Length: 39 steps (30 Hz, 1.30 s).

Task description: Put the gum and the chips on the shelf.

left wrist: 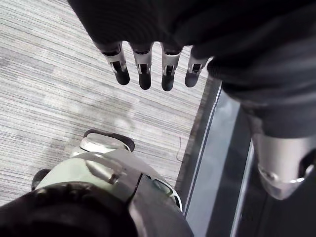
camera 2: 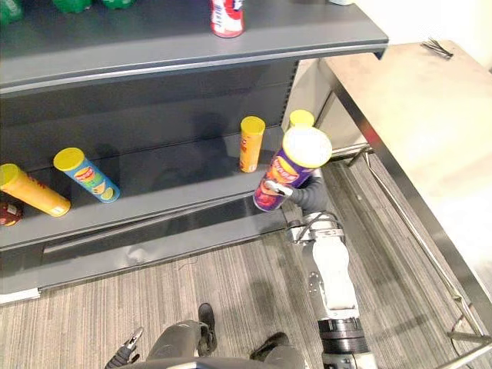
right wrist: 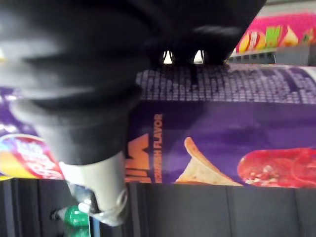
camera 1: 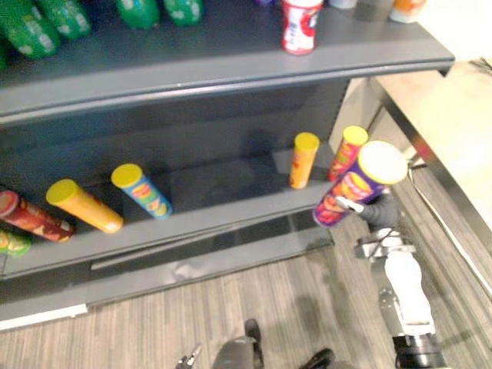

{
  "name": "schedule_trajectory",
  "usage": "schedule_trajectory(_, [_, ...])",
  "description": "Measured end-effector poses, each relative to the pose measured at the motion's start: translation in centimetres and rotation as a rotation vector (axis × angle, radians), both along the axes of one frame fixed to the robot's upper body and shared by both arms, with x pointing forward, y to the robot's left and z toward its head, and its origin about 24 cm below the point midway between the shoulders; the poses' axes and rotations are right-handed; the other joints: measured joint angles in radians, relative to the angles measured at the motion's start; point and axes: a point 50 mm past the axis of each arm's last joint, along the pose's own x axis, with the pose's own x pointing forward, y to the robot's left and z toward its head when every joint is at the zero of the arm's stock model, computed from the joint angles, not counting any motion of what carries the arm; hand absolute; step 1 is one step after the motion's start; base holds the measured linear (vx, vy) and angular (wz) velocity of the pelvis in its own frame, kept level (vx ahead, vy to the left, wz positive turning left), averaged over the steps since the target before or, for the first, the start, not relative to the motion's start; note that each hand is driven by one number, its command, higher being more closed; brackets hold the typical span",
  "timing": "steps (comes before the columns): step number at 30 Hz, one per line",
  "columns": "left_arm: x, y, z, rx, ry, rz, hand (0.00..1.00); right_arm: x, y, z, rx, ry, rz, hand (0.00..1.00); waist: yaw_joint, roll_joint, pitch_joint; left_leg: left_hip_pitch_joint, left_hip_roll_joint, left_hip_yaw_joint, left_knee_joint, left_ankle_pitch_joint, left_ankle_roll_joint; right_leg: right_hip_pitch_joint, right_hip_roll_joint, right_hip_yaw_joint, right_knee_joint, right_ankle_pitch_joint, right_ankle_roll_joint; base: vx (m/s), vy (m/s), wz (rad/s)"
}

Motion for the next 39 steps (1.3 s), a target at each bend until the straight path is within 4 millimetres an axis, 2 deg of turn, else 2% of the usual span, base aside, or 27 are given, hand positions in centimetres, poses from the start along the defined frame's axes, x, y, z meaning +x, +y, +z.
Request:
schedule_trajectory(1, [0.2,0.2,0.1,0.012,0.001,-0.039,0.0,0.0,0.3,0.0,-0.002,-0.005,0.022,1.0,-0.001,0.005,0.006,0.02,-0.015,-0.049,0.023,-0.012,0.018,-0.096,-0.003,0.229,0.135,-0.035,-0.072,0.15,0.106,0.63])
schedule_trajectory(2, [0.3,0.2,0.1,0.014,-0.001,-0.045,0.0,0.0,0.4,0.0,-0.003,-0.005,0.027,1.0,-0.002,0.007,0.007,0.02,-0.015,-0.059,0.029,-0.016,0.021,-0.106,0.014,0.277,0.14,-0.052,-0.062,0.17,0.087,0.86])
schedule_trajectory(3, [0.7,0.6,0.3,0.032,-0.009,-0.067,0.0,-0.1,0.6,0.0,-0.008,-0.005,0.043,1.0,-0.005,0.001,0.005,0.025,-0.016,-0.09,0.033,-0.02,0.024,-0.142,0.082,0.424,0.12,-0.097,-0.03,0.11,0.019,0.91])
schedule_trajectory(4, [0.7,1.1,0.4,0.048,-0.014,-0.073,0.0,-0.1,0.9,-0.1,-0.011,-0.003,0.058,1.0,-0.007,0.001,0.008,0.035,-0.029,-0.118,0.031,-0.02,0.024,-0.158,0.128,0.509,0.068,-0.109,-0.013,0.14,0.019,0.95])
schedule_trajectory(7, [1.1,1.2,0.5,0.059,-0.022,-0.075,0.0,-0.3,1.3,0.1,-0.015,-0.013,0.085,1.0,-0.008,-0.015,0.012,0.055,-0.063,-0.163,0.036,-0.021,0.02,-0.171,0.162,0.575,-0.052,-0.102,0.0,0.18,-0.023,0.73])
schedule_trajectory(8, [1.4,1.2,0.6,0.06,-0.029,-0.082,0.0,-0.3,1.3,0.2,-0.014,-0.016,0.087,1.0,-0.008,-0.024,0.008,0.049,-0.07,-0.164,0.052,-0.024,0.015,-0.176,0.179,0.616,-0.108,-0.086,0.024,0.1,-0.047,0.74])
schedule_trajectory(9, [1.4,1.0,0.6,0.058,-0.029,-0.093,0.0,-0.4,1.3,0.1,-0.013,-0.013,0.085,1.0,-0.008,-0.028,0.008,0.047,-0.079,-0.167,0.07,-0.034,0.0,-0.165,0.184,0.64,-0.163,-0.054,0.07,0.08,-0.063,0.71])
schedule_trajectory(11, [1.4,0.6,0.4,0.049,-0.02,-0.105,0.0,-0.6,1.2,-0.1,-0.015,-0.008,0.082,1.0,-0.01,-0.029,0.011,0.041,-0.072,-0.164,0.101,-0.06,-0.024,-0.13,0.193,0.633,-0.225,-0.02,0.092,0.06,-0.136,0.47])
schedule_trajectory(12, [1.2,0.4,0.3,0.043,-0.016,-0.103,0.0,-0.6,1.2,0.0,-0.01,-0.009,0.083,1.0,-0.005,-0.019,0.01,0.033,-0.05,-0.163,0.109,-0.071,-0.036,-0.123,0.215,0.632,-0.241,-0.017,0.088,0.04,-0.162,0.09])
schedule_trajectory(14, [0.4,0.4,0.1,0.036,0.008,-0.095,0.0,-0.7,1.6,0.0,0.009,-0.013,0.094,1.0,-0.002,-0.02,0.009,0.028,-0.005,-0.16,0.1,-0.078,-0.049,-0.119,0.267,0.629,-0.279,-0.004,0.068,0.04,-0.175,-0.23])
schedule_trajectory(16, [0.2,0.1,0.0,0.027,0.015,-0.094,0.0,-1.2,1.4,-0.2,0.017,-0.004,0.087,1.0,-0.006,-0.019,0.009,0.031,0.019,-0.167,0.092,-0.076,-0.065,-0.104,0.291,0.612,-0.295,-0.008,0.057,0.05,-0.198,-0.01])
schedule_trajectory(17, [0.1,0.0,-0.1,0.024,0.021,-0.097,0.0,-1.5,1.2,-0.6,0.02,0.008,0.083,1.0,-0.018,-0.02,0.005,0.036,0.024,-0.186,0.07,-0.067,-0.078,-0.095,0.299,0.597,-0.302,-0.013,0.049,0.06,-0.156,0.32])
schedule_trajectory(21, [0.7,0.1,0.0,0.028,0.014,-0.103,0.0,-2.3,0.9,-1.5,0.021,0.043,0.078,1.0,-0.051,-0.019,0.003,0.055,0.026,-0.24,-0.027,-0.005,-0.102,-0.077,0.306,0.533,-0.327,-0.021,0.034,0.08,-0.128,0.4])
schedule_trajectory(26, [0.8,0.0,0.0,0.052,0.027,-0.139,0.0,-3.1,1.0,-2.4,0.03,0.081,0.071,1.0,-0.054,-0.014,-0.011,0.09,0.026,-0.266,-0.102,0.033,-0.115,-0.035,0.312,0.491,-0.373,-0.016,0.026,0.07,-0.054,0.27])
schedule_trajectory(32, [1.0,0.1,0.0,0.105,0.051,-0.145,0.0,-3.9,3.5,-3.8,0.039,0.144,0.165,1.0,-0.056,-0.011,-0.04,0.132,0.017,-0.238,-0.179,0.068,-0.119,-0.003,0.313,0.498,-0.445,0.022,0.032,0.02,0.028,-0.06])
schedule_trajectory(35, [2.4,0.1,0.4,0.144,0.015,-0.13,0.0,-3.9,4.9,-4.9,0.034,0.196,0.213,1.0,-0.053,-0.01,-0.042,0.124,0.015,-0.232,-0.208,0.077,-0.121,-0.009,0.314,0.498,-0.473,0.042,0.03,-0.03,0.014,0.0])
schedule_trajectory(38, [5.3,-0.4,1.3,0.209,-0.073,-0.159,0.0,-2.6,6.4,-5.8,-0.031,0.23,0.228,1.0,-0.042,-0.005,-0.039,0.056,0.015,-0.212,-0.191,0.088,-0.108,-0.069,0.308,0.499,-0.469,0.059,0.029,-0.07,0.029,0.04])
schedule_trajectory(39, [6.6,-0.9,1.7,0.226,-0.111,-0.195,0.0,-1.9,6.7,-6.0,-0.064,0.233,0.212,1.0,-0.031,0.004,-0.029,0.03,0.01,-0.218,-0.165,0.092,-0.106,-0.089,0.301,0.495,-0.45,0.059,0.029,-0.07,0.056,0.21])
